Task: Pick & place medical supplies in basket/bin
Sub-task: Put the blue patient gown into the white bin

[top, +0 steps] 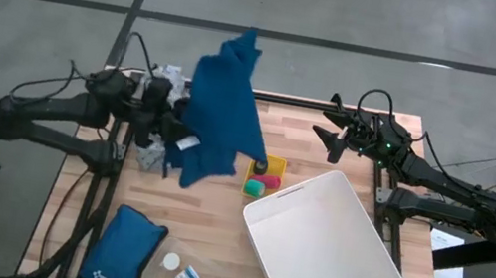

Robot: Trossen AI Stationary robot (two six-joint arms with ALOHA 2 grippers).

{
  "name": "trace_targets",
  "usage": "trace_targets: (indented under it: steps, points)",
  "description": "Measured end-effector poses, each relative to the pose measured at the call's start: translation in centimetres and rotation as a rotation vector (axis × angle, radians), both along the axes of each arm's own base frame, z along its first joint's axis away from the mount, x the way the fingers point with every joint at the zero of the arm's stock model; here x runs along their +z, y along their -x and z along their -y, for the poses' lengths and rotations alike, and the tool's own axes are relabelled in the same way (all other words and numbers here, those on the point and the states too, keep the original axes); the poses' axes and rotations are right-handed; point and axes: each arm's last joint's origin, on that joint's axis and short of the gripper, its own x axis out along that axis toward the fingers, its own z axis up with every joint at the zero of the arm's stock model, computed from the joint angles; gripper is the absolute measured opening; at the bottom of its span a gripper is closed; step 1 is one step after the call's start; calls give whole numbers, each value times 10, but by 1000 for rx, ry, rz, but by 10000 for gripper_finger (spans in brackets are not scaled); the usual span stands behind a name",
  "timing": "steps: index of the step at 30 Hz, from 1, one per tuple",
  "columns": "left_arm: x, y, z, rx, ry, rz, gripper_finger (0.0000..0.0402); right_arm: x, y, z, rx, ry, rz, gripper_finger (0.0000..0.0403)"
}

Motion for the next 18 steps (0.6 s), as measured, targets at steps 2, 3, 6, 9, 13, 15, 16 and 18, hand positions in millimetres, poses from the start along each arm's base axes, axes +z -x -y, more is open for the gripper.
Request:
trace_targets:
  steps: [2,3,6,9,13,15,16,18]
  points:
    - [-1,-11,4,6,7,-20,88,0,0,0,0,0,0,325]
    - [-1,-16,5,15,12,-30,88,0,0,0,0,0,0,325]
    - [-1,-36,9,14,23,-62,88,0,0,0,0,0,0,325]
    - [1,-56,15,-20,24,-86,88,0,0,0,0,0,0,325]
    - [5,-83,29,-76,6,-101,88,0,0,0,0,0,0,325]
    - [9,-95,38,-100,-42,-93,88,0,0,0,0,0,0,325]
    - [11,-100,42,-112,-63,-88,88,0,0,0,0,0,0,325]
    - [16,-111,49,-131,-95,-71,88,0,0,0,0,0,-1,325]
